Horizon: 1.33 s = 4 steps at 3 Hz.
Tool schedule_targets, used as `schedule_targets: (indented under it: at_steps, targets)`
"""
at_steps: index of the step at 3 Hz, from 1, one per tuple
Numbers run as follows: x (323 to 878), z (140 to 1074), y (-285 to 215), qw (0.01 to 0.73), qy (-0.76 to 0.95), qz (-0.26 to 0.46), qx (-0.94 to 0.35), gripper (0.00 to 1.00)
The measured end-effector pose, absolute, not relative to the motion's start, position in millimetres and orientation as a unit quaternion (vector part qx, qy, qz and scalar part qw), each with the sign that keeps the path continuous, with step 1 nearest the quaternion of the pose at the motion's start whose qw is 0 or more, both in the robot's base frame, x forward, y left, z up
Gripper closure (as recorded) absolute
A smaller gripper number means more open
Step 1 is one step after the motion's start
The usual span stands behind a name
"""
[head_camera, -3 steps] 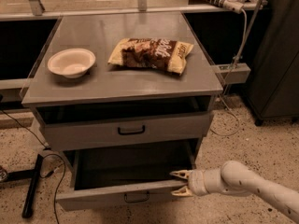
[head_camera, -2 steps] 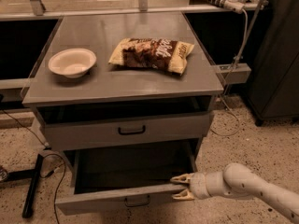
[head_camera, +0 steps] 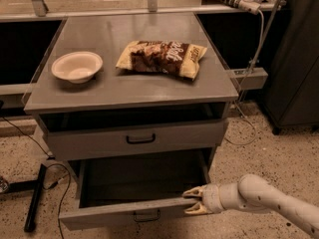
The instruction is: Open middle drawer
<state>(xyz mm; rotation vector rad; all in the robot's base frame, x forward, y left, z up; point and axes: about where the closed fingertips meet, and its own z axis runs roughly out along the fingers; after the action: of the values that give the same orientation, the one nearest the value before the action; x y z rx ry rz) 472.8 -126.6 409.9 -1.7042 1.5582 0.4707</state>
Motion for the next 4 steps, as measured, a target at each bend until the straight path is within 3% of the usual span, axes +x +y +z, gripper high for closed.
schedule_targets:
  at_steps: [4]
  targets:
    - [455, 413, -130, 0.388, 0.609, 0.176, -0.669, 1.0]
